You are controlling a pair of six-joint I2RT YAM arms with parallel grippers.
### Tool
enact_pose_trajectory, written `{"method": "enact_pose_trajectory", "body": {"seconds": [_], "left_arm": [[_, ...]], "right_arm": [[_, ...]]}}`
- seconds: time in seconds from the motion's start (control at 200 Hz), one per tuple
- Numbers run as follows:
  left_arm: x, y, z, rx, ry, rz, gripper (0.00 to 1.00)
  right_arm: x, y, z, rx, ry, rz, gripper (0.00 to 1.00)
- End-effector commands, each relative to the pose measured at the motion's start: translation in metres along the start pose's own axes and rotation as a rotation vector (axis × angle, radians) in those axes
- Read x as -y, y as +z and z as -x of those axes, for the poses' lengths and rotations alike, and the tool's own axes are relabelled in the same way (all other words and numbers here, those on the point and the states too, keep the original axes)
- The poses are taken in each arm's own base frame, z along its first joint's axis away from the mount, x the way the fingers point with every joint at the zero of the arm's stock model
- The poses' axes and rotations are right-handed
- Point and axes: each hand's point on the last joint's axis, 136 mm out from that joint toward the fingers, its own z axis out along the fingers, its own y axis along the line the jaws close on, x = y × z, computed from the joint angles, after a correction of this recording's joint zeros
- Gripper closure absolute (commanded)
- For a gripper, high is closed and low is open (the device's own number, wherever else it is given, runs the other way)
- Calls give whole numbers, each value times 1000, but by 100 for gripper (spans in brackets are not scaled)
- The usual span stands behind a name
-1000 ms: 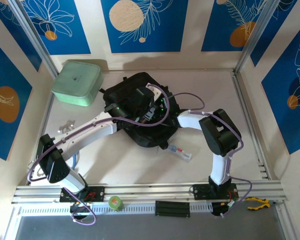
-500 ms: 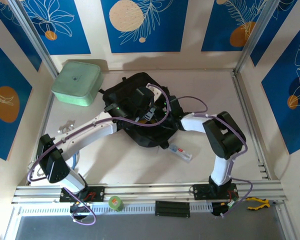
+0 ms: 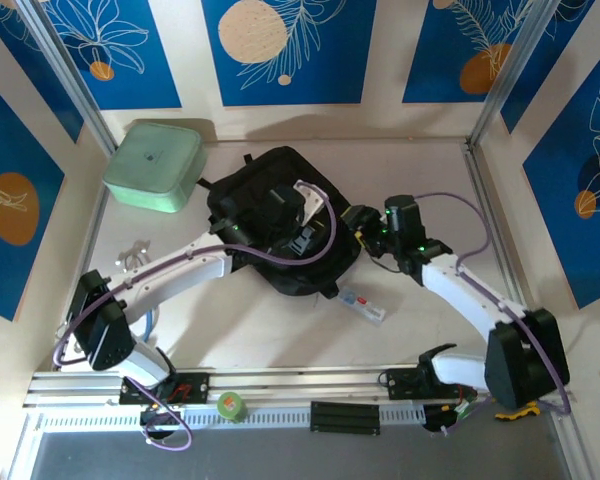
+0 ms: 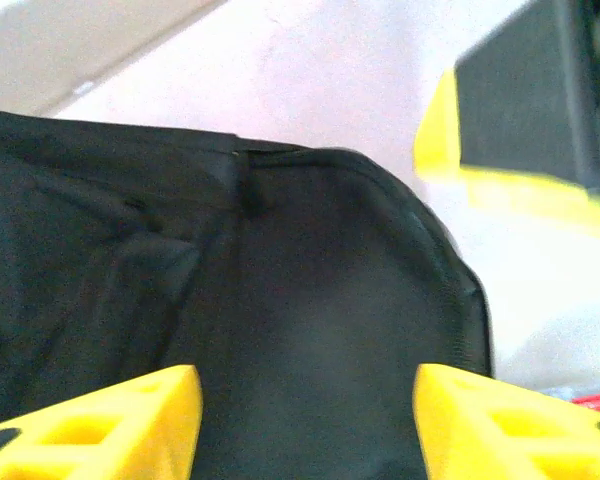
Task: Pack the student bag
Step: Close the student bag at the center of the table.
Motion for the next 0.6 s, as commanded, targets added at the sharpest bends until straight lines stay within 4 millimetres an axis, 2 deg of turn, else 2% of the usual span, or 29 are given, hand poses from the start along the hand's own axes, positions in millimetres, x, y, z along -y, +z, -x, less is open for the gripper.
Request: {"method": "enact_pose_trajectory", "body": {"seconds": [0.0, 0.08, 0.16, 0.26, 0.345, 0.425, 0.5, 0.595], "left_arm": [[-7, -18, 17, 91, -78, 0, 27], [-34, -18, 3, 63, -180, 73, 24], [-67, -17, -21, 23, -334, 140, 22], [-107, -19, -53, -2, -560, 186, 22], [-132, -22, -82, -6, -735, 209, 24], [-155, -24, -111, -6, -905, 223, 27], [-173, -22, -137, -8, -1046, 210, 34], [-187, -15, -158, -25, -1141, 191, 43]], "right_arm": [[21, -22, 20, 84, -119, -108, 30], [18, -29, 23, 76, -161, -101, 28], [16, -31, 22, 46, -186, -100, 28], [10, -27, 11, -27, -206, -74, 28], [7, -21, -2, -93, -214, -62, 28], [8, -15, -14, -148, -217, -79, 28], [13, -10, -25, -194, -212, -103, 28], [19, -4, -40, -246, -206, -119, 29]]}}
